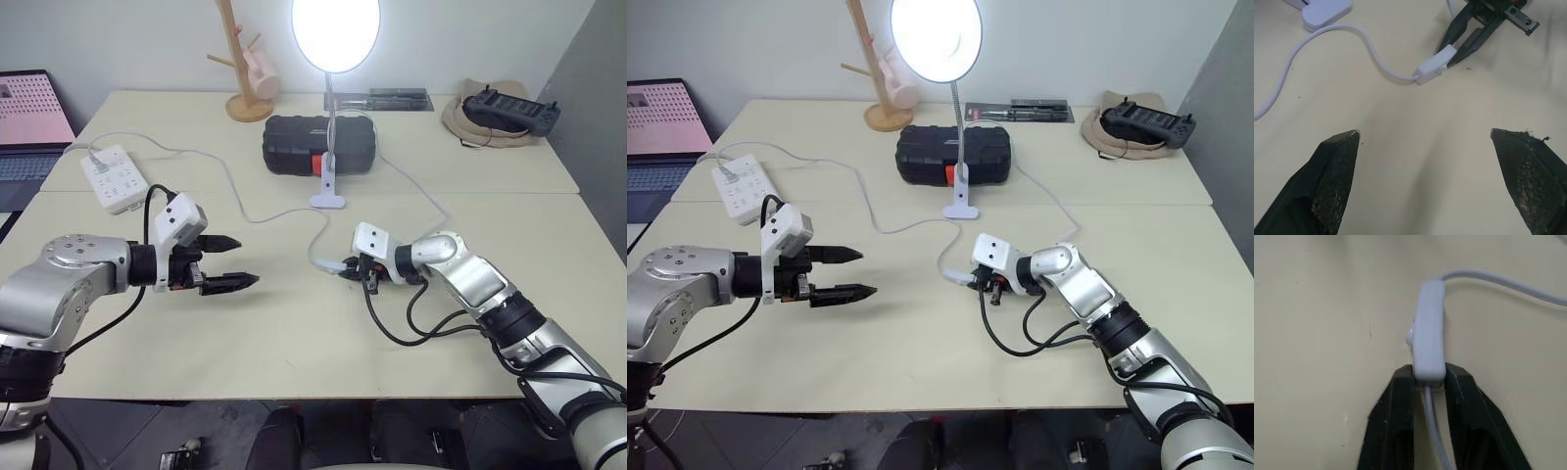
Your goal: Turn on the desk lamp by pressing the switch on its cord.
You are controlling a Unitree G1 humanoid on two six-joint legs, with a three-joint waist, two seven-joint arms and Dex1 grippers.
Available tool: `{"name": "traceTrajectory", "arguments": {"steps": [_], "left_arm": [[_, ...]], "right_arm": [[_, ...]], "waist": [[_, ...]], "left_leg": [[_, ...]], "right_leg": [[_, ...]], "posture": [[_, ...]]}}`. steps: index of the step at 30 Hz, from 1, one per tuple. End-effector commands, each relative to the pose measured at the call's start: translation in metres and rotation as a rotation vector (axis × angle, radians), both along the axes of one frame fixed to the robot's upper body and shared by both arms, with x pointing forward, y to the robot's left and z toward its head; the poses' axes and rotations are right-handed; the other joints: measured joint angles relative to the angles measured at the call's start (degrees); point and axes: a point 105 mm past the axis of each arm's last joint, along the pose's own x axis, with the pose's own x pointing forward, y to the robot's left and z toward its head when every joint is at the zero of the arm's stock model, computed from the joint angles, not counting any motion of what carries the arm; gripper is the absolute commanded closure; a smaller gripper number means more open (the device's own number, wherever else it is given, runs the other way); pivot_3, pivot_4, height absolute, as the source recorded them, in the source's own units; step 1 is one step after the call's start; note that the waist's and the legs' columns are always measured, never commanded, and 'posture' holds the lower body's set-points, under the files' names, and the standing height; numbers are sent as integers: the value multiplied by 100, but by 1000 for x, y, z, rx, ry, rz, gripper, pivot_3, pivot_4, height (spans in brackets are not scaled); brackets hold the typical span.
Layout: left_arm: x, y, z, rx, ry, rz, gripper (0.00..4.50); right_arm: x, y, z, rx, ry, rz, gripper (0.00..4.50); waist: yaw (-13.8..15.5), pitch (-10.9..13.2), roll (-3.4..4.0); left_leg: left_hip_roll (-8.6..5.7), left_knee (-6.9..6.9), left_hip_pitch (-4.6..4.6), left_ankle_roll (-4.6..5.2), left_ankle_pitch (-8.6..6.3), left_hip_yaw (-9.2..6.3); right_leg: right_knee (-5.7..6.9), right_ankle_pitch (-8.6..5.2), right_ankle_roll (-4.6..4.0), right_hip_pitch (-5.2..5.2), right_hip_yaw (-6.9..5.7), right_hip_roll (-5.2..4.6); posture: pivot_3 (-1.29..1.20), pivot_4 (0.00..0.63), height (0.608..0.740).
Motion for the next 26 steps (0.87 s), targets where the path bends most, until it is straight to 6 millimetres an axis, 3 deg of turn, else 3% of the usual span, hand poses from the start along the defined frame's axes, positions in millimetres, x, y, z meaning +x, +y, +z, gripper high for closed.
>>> {"name": "traceTrajectory", "arguments": {"steps": [1, 5, 12, 21, 26], "left_arm": [[2, -2, 5, 17, -31, -28, 0], [3, -1, 6, 14, -31, -27, 0], [7, 4, 5, 50, -61, -32, 0], [12, 0, 3, 82, -66, -117, 0], [16, -2, 3, 91, -69, -153, 0]], "right_arm": [[-2, -6, 9, 26, 12, 3, 2561], [-4, -12, 16, 44, 19, -5, 1571], [-39, -46, 49, 111, 34, -34, 71], [-73, -81, 67, 172, 25, -193, 10], [-79, -89, 65, 173, 26, -267, 10]], "waist": [[-2, 0, 0], [-3, 0, 0], [75, 0, 1], [104, 1, 0], [99, -1, -2]], "left_leg": [[0, 1, -1, 0, 0, 0], [0, 0, -3, 1, 0, -2], [2, 4, -9, 2, -1, -14], [-2, 5, -6, 3, -1, -10], [-5, 4, -5, 3, -1, -7]], "right_leg": [[0, 0, 0, 0, -1, 0], [0, 0, 0, -1, 0, -3], [0, 0, 0, 1, -8, -13], [1, 0, 0, 7, -9, -8], [-1, 0, 0, 8, -9, -5]], "posture": [[0, 150, 740], [0, 150, 740], [0, 150, 740], [0, 150, 740], [0, 150, 740]]}}
